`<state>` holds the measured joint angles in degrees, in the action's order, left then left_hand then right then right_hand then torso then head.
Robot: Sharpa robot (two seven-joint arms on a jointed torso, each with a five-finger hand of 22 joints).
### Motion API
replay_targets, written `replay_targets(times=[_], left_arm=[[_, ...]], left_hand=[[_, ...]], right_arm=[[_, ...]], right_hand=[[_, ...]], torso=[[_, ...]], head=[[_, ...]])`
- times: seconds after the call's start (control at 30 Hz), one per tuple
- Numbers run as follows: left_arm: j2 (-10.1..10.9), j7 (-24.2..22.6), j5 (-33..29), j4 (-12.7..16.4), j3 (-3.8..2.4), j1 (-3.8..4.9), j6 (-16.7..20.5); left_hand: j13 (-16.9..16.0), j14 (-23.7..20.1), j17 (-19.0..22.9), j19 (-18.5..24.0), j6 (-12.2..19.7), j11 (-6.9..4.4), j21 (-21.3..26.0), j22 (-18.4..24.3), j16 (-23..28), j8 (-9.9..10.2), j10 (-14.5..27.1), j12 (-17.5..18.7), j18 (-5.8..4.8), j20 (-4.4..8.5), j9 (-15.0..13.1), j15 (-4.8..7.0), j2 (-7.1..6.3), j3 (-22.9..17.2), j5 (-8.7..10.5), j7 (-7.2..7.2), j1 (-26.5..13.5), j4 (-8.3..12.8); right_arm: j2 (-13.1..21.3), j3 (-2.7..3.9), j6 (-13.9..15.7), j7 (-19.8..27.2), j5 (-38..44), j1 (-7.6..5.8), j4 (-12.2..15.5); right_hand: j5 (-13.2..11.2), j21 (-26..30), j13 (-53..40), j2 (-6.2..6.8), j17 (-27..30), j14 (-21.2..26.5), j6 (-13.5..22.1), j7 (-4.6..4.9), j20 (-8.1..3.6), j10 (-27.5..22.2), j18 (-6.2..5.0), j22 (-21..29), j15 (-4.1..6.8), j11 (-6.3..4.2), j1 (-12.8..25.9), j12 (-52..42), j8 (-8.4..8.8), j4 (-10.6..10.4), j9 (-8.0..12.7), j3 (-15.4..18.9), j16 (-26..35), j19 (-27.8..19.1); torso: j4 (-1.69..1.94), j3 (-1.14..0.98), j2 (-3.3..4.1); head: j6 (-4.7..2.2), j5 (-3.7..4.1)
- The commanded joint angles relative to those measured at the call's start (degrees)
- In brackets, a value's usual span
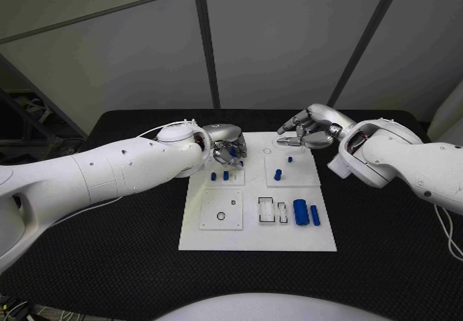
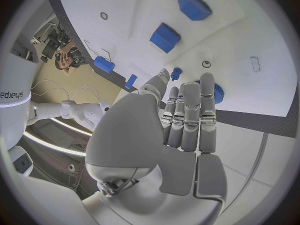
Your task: Assemble the parts on the task board
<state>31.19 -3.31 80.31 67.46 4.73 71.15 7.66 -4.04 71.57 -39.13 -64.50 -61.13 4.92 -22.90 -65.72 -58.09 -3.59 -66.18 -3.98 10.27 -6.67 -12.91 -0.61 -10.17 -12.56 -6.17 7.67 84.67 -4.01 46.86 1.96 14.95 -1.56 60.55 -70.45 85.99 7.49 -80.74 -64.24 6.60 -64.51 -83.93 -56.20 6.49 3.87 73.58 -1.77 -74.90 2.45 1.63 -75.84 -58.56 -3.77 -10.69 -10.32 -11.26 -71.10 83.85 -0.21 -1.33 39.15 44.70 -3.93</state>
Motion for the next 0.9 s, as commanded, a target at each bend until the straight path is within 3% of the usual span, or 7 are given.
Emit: replay_targets(times=[0.03, 0.67, 0.9], left_arm=[[-0.22, 0.76, 1.92, -0.02, -0.02, 0.05, -2.50], [-1.64, 2.98, 2.31, -1.91, -0.03, -0.07, -4.12], [-2.17, 3.11, 2.31, -2.36, -0.04, -0.08, -5.00]], left_hand=[[0.15, 0.24, -0.54, -0.53, -0.45, -0.02, -0.51, -0.37, -1.06, -0.38, -0.31, -0.28, -0.01, 0.07, 0.20, 0.09, 0.48, -0.02, -0.12, 0.00, -0.13, 0.36], [0.42, 2.82, -5.46, -0.92, -2.04, -0.04, -4.06, -4.55, -8.54, -0.76, -1.72, -0.42, 0.05, 0.15, 1.77, 0.16, 3.04, -4.05, -0.90, 0.28, 1.71, 1.76], [0.43, 2.98, -5.61, -0.71, -2.24, -0.03, -4.95, -5.71, -9.48, -0.70, -1.90, -0.29, 0.04, 0.18, 2.16, 0.12, 2.94, -5.48, -0.79, 0.35, 1.44, 2.15]], right_arm=[[-0.05, 0.03, 0.62, 0.64, 0.12, -0.10, 0.06], [-0.07, 0.03, 0.39, 0.46, 0.12, -0.10, 0.19], [-0.06, 0.03, 0.30, 0.37, 0.12, -0.10, 0.26]], right_hand=[[0.39, 0.38, 0.07, 0.10, 0.06, -0.28, -0.30, -0.03, -0.16, -0.24, -0.93, -5.03, 0.23, -0.01, -0.51, 0.31, -0.04, -0.13, -0.05, -0.26, 0.17, -0.03], [0.43, 0.22, 0.08, 0.07, -0.25, -0.39, -0.31, -0.03, -0.17, -0.10, -0.88, -5.23, 0.24, -0.01, -0.52, 0.27, -0.04, -0.18, -0.08, -0.30, 0.01, 0.12], [0.43, 0.10, -0.03, 0.05, -0.38, -0.43, -0.33, -0.04, -0.17, 0.01, -0.84, -5.36, 0.24, -0.01, -0.52, 0.12, -0.04, -0.19, -0.09, -0.31, -0.08, 0.20]], torso=[[0.06, -0.01, 0.01], [0.01, 0.02, 0.05], [0.03, -0.01, 0.00]], head=[[0.03, -0.09], [0.58, -0.07], [0.80, -0.07]])
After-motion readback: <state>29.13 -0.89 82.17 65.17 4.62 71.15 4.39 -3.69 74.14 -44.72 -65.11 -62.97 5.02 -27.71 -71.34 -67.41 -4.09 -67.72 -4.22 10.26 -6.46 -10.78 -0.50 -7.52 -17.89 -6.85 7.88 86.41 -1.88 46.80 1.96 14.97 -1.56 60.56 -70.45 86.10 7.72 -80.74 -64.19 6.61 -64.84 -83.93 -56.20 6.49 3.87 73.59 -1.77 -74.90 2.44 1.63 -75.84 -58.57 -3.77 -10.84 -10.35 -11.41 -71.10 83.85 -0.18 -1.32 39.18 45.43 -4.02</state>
